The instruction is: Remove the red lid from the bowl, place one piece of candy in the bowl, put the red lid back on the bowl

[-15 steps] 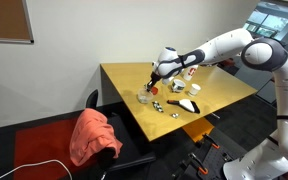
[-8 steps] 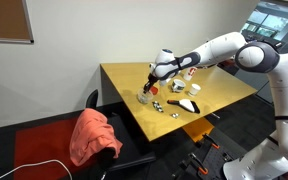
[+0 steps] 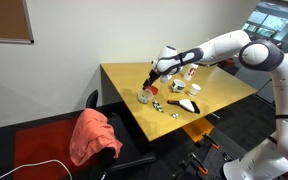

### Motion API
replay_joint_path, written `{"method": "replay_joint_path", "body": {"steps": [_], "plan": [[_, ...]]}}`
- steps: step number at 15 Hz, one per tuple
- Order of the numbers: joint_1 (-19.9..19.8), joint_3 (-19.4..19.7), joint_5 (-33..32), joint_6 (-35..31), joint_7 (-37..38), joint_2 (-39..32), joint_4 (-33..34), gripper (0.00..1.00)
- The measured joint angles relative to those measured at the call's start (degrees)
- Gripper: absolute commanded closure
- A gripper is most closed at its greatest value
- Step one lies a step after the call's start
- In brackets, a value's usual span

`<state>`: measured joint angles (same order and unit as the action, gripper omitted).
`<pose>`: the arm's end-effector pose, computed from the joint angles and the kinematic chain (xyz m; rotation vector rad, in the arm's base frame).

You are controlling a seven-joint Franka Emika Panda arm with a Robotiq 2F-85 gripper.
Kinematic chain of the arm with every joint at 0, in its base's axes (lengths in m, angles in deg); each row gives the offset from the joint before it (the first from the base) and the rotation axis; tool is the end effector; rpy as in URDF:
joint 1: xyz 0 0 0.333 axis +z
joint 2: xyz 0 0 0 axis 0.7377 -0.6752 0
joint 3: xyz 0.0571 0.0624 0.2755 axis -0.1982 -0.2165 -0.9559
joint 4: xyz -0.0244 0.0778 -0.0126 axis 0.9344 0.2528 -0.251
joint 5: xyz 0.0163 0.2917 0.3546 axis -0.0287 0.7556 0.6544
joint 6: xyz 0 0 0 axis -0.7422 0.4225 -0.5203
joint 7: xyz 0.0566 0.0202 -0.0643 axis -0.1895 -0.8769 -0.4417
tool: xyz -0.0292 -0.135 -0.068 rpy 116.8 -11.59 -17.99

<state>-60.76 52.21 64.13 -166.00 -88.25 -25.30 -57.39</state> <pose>0.7248 -0.0863 0.0732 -3.0680 -0.2959 -0.2723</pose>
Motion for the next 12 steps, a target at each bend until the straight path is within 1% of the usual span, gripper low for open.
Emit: {"method": "replay_joint_path", "body": {"steps": [3,6,9,12], "plan": [[-3.1,-1.8,4.2,0.0,-2.1,2.0,0.0,0.0],[-5.2,-1.8,7.9,0.4,-2.3,3.6,0.0,0.0],[-6.4,-0.5,10.4,2.2,-0.6,4.1,0.3,0.0],[-6.5,2.0,12.3,5.9,4.5,4.0,0.6,0.0]]}}
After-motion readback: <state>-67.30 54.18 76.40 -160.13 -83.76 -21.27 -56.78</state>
